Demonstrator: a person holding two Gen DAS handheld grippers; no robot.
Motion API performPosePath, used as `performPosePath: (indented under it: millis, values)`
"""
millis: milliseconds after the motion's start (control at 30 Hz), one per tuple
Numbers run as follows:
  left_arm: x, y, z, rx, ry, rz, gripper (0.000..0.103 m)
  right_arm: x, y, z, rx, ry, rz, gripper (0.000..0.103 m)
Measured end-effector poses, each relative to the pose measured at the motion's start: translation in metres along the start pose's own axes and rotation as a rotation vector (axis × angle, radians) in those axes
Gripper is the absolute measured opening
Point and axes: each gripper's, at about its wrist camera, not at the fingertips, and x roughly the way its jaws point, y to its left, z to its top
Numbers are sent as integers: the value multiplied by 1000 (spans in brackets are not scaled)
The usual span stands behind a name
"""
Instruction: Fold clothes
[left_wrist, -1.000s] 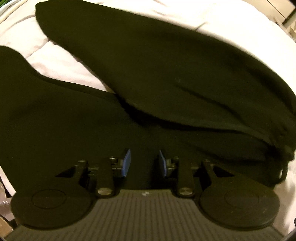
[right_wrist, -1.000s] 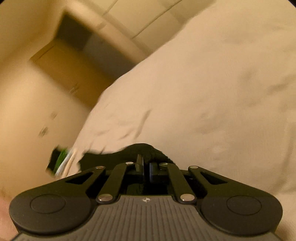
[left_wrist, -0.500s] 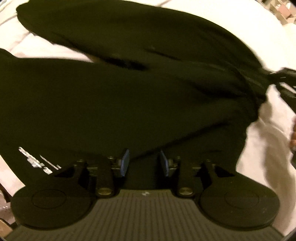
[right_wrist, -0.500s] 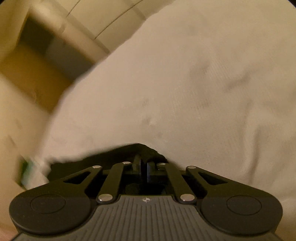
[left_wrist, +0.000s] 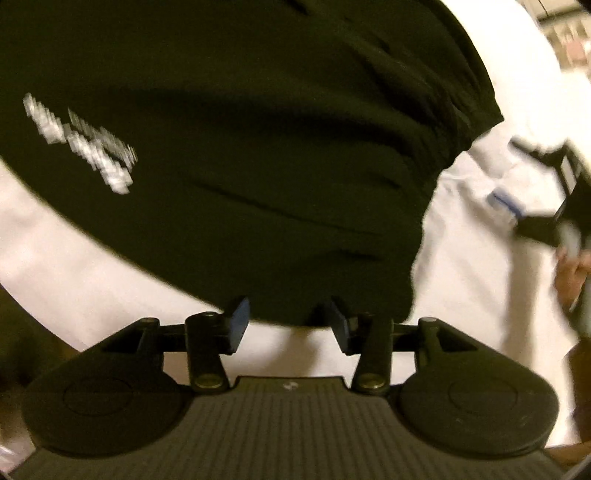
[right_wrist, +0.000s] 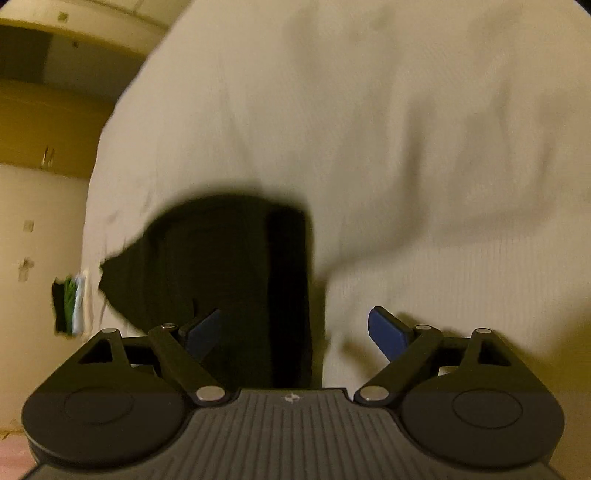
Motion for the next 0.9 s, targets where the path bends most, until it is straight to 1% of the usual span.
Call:
performPosePath:
  millis: [33,67,100,167,200,267,333,367,400,433,467,500,533,600,633,667,700,733,767,833,867,900]
  values:
    - [6,2,-2,-45,9,-43,46,2,-2,-11,-7,31,-9,86]
    - [10,5,-5,-91,16,-83,53,5,0,-17,-17,55,-6,86]
    - [15,9,-7,-137,16,-107,59,8,2,-24,-26,80,-4,86]
    - [23,17,-10,-229,13,-149,59,14,5,-38,-45,128,0,87]
    - [27,22,-11,-277,5,-169,61,18,7,-43,-61,152,1,88]
    - [32,31,-9,-363,-23,-199,62,26,9,-53,-93,199,2,88]
    - [35,41,-9,-455,-59,-249,58,44,13,-55,-107,229,-6,88]
    - [37,44,-9,-478,-66,-265,36,53,14,-56,-109,240,-11,88]
    - [38,44,-8,-462,-59,-268,3,61,17,-59,-110,252,-7,82]
    - [37,41,-8,-432,-50,-263,1,66,15,-63,-102,270,-30,46]
    - [32,38,-10,-396,-51,-256,1,71,12,-66,-94,287,-52,39]
    - [23,35,-13,-345,-55,-253,1,69,10,-69,-75,294,-77,28]
    - [15,32,-17,-300,-54,-249,1,64,14,-70,-84,297,-101,4]
    - [1,29,-26,-224,-43,-244,1,46,13,-73,-87,302,-135,3]
    - [1,29,-29,-196,-32,-215,2,41,10,-78,-79,318,-138,2]
    - [2,28,-30,-180,-20,-164,2,35,6,-82,-71,335,-141,2]
    - [11,28,-29,-178,-4,-107,6,29,3,-86,-63,351,-143,2]
    - [21,29,-26,-184,9,-70,7,32,4,-87,-75,360,-148,3]
    - [27,30,-23,-199,15,-63,7,34,4,-88,-87,370,-153,6]
    - [24,24,-19,-189,32,-61,9,36,8,-86,-110,384,-160,29]
    - [19,20,-18,-150,42,-58,17,32,15,-82,-154,375,-156,38]
    - [13,15,-17,-105,52,-54,22,23,25,-75,-219,336,-164,56]
